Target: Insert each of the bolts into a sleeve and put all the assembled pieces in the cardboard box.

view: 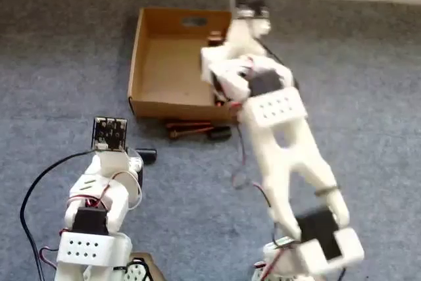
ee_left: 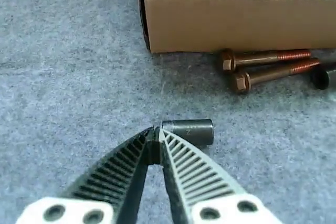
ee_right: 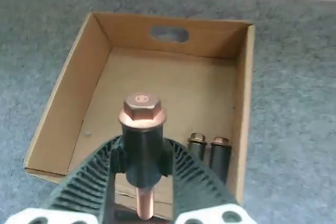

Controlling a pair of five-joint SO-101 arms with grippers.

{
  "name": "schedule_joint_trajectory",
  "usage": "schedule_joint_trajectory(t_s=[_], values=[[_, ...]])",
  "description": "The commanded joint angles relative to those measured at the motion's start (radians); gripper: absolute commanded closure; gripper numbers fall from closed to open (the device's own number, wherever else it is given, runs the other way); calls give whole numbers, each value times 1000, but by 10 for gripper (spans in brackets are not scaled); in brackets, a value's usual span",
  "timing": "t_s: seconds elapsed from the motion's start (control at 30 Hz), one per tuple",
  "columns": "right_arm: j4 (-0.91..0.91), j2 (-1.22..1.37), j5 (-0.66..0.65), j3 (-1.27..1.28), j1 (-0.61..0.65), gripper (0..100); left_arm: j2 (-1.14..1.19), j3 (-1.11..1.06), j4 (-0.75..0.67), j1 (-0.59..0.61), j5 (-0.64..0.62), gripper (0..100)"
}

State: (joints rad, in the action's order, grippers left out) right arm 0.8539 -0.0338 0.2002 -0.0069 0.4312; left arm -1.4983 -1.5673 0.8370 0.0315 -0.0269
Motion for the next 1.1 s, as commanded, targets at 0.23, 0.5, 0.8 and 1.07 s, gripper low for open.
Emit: schedule_joint_trajectory(t_s=[0.23, 0.5, 0.8, 1.07], values=[[-74, 519, 11, -417, 44, 992, 7, 16, -18, -15, 6, 959], [44, 659, 11, -484, 44, 992, 7, 16, -18, -15, 6, 959], [91, 659, 11, -476, 18, 992, 7, 16, -18, -15, 6, 959], [96, 662, 11, -473, -4, 992, 7, 16, -18, -15, 6, 959]])
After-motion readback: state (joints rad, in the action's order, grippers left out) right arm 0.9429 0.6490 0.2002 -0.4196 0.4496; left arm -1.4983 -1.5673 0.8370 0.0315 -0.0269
